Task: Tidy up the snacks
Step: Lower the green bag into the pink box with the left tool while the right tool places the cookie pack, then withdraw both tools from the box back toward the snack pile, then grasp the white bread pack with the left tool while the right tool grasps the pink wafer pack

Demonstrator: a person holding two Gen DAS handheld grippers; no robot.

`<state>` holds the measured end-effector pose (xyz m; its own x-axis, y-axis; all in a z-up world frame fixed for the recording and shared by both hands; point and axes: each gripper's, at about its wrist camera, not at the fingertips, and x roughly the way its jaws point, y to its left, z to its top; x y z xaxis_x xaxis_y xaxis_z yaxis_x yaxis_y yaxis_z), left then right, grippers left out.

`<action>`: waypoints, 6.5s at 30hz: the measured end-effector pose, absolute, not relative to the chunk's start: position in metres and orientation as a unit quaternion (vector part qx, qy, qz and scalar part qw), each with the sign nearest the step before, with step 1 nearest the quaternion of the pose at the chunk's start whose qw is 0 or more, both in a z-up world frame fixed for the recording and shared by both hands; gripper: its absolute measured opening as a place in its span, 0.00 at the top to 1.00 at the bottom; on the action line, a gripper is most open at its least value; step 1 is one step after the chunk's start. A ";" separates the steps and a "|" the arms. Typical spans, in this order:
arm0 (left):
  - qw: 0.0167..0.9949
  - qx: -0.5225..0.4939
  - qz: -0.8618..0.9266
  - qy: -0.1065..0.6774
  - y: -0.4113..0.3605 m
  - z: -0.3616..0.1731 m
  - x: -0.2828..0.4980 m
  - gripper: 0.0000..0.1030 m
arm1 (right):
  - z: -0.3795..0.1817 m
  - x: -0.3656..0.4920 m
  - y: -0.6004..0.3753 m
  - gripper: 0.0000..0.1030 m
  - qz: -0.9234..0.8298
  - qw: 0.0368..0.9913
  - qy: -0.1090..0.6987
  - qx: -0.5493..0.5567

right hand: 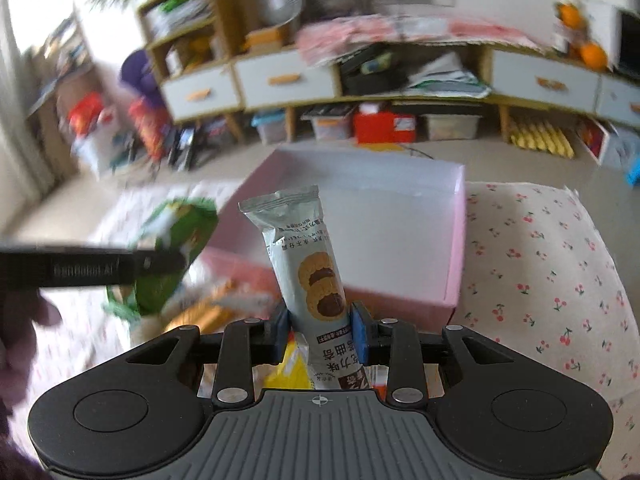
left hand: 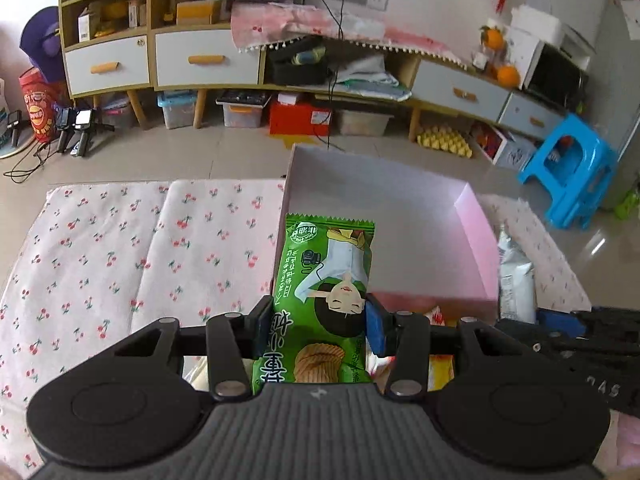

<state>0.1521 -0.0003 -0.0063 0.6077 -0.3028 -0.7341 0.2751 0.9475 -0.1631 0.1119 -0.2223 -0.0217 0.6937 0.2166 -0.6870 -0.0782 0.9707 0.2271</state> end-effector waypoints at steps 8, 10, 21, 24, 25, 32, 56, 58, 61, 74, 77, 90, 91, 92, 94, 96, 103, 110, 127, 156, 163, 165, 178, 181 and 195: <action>0.898 -0.003 -0.176 0.403 -0.025 -0.006 0.190 0.59 | -0.018 0.154 -0.260 0.70 0.035 0.921 0.359 0.149; 0.902 0.004 -0.174 0.396 -0.032 -0.010 0.201 0.59 | -0.023 0.166 -0.269 0.70 0.023 0.919 0.356 0.169; 0.901 0.058 -0.173 0.394 -0.054 -0.053 0.249 0.58 | -0.071 0.223 -0.277 0.70 0.005 0.902 0.377 0.210; 0.903 0.061 -0.163 0.393 -0.047 -0.057 0.246 0.58 | -0.081 0.228 -0.275 0.70 -0.005 0.900 0.392 0.192; 0.904 0.061 -0.166 0.389 -0.046 -0.055 0.244 0.58 | -0.083 0.228 -0.274 0.70 -0.008 0.899 0.396 0.187; 0.900 0.089 -0.155 0.398 -0.046 -0.050 0.233 0.58 | -0.084 0.223 -0.265 0.68 0.001 0.899 0.403 0.170; 0.905 0.061 -0.143 0.396 -0.038 -0.020 0.189 0.09 | -0.027 0.178 -0.247 0.38 0.018 0.917 0.385 0.100; 0.908 0.051 -0.136 0.394 -0.032 -0.015 0.181 0.07 | -0.022 0.168 -0.246 0.35 0.017 0.919 0.382 0.092; 0.909 0.048 -0.132 0.391 -0.026 -0.009 0.167 0.06 | -0.015 0.154 -0.243 0.31 0.020 0.922 0.378 0.082; 0.898 0.038 -0.134 0.417 -0.005 -0.005 0.120 0.03 | -0.011 0.096 -0.212 0.29 0.053 0.914 0.401 0.047; 0.900 0.045 -0.136 0.412 -0.004 -0.003 0.111 0.03 | -0.014 0.084 -0.210 0.26 0.055 0.911 0.406 0.050; 0.896 -0.028 -0.164 0.411 0.019 -0.016 0.070 0.02 | -0.036 0.028 -0.201 0.22 0.058 0.916 0.395 0.038; 0.894 -0.037 -0.171 0.413 0.021 -0.017 0.066 0.02 | -0.040 0.025 -0.199 0.22 0.057 0.917 0.395 0.024; 0.891 -0.044 -0.180 0.415 0.023 -0.017 0.065 0.02 | -0.042 0.023 -0.197 0.22 0.055 0.916 0.397 0.015; 0.884 -0.055 -0.199 0.419 0.025 -0.018 0.063 0.02 | -0.049 0.020 -0.196 0.22 0.058 0.912 0.405 0.006; 0.878 -0.060 -0.213 0.424 0.026 -0.020 0.060 0.02 | -0.055 0.016 -0.198 0.22 0.061 0.910 0.411 0.005; 0.866 0.003 -0.249 0.433 0.018 -0.039 0.043 0.04 | -0.074 -0.003 -0.201 0.22 0.061 0.913 0.404 -0.014; 0.852 0.066 -0.261 0.450 0.003 -0.063 0.036 0.14 | -0.088 -0.016 -0.197 0.22 0.063 0.922 0.380 -0.045; 0.860 0.163 -0.274 0.399 -0.024 -0.061 0.052 0.24 | -0.087 0.020 -0.222 0.23 -0.052 0.916 0.389 0.083; 0.801 0.303 -0.310 0.412 -0.060 -0.075 0.065 0.38 | -0.076 0.015 -0.208 0.56 -0.026 0.914 0.401 0.059; 0.812 0.266 -0.276 0.440 -0.057 -0.078 0.070 0.53 | -0.078 0.018 -0.218 0.56 -0.029 0.909 0.408 0.080; 0.818 0.241 -0.263 0.452 -0.051 -0.075 0.070 0.57 | -0.077 0.017 -0.223 0.56 -0.024 0.911 0.402 0.088; 0.841 0.123 -0.168 0.500 0.010 -0.065 0.058 0.71 | -0.064 0.018 -0.196 0.56 0.051 0.920 0.380 0.081; 0.834 0.128 -0.180 0.505 0.010 -0.067 0.060 0.64 | -0.066 0.019 -0.187 0.56 0.058 0.918 0.387 0.071; 0.825 0.187 -0.213 0.489 -0.005 -0.078 0.075 0.57 | -0.071 0.024 -0.173 0.56 0.064 0.912 0.402 0.047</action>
